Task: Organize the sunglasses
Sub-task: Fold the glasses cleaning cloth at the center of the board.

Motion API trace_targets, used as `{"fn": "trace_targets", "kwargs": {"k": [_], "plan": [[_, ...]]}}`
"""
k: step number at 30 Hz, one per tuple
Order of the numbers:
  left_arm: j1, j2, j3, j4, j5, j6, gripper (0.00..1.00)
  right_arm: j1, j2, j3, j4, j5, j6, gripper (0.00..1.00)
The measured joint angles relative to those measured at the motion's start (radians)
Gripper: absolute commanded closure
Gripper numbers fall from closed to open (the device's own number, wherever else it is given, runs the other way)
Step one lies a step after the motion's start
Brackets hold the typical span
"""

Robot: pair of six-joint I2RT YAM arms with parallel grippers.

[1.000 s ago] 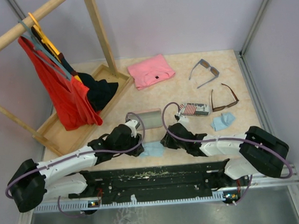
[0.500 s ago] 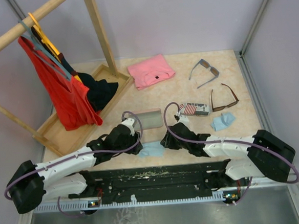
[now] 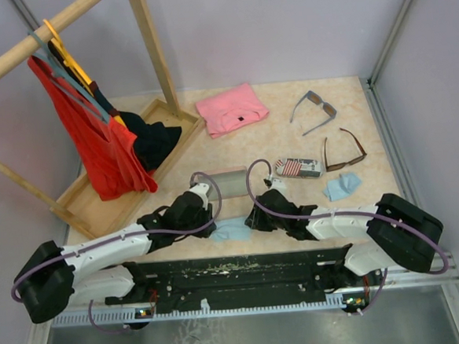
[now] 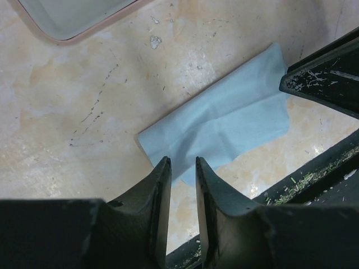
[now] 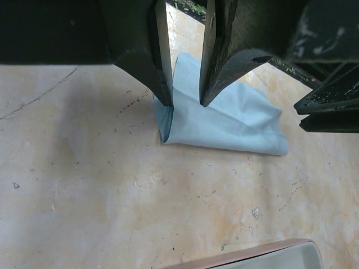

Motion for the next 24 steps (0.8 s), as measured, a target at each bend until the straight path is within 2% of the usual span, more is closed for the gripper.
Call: {"fn": "trace_targets", "kwargs": {"k": [8, 24], "plan": [[0.000, 0.033, -0.002, 0.030, 0.025, 0.000, 0.77, 0.000, 0.005, 0.000, -0.002, 0.002, 0.000, 0.73], [0.000, 0.079, -0.021, 0.069, 0.056, 0.000, 0.80, 0.000, 0.026, 0.000, 0.029, -0.010, 0.001, 0.76]]}}
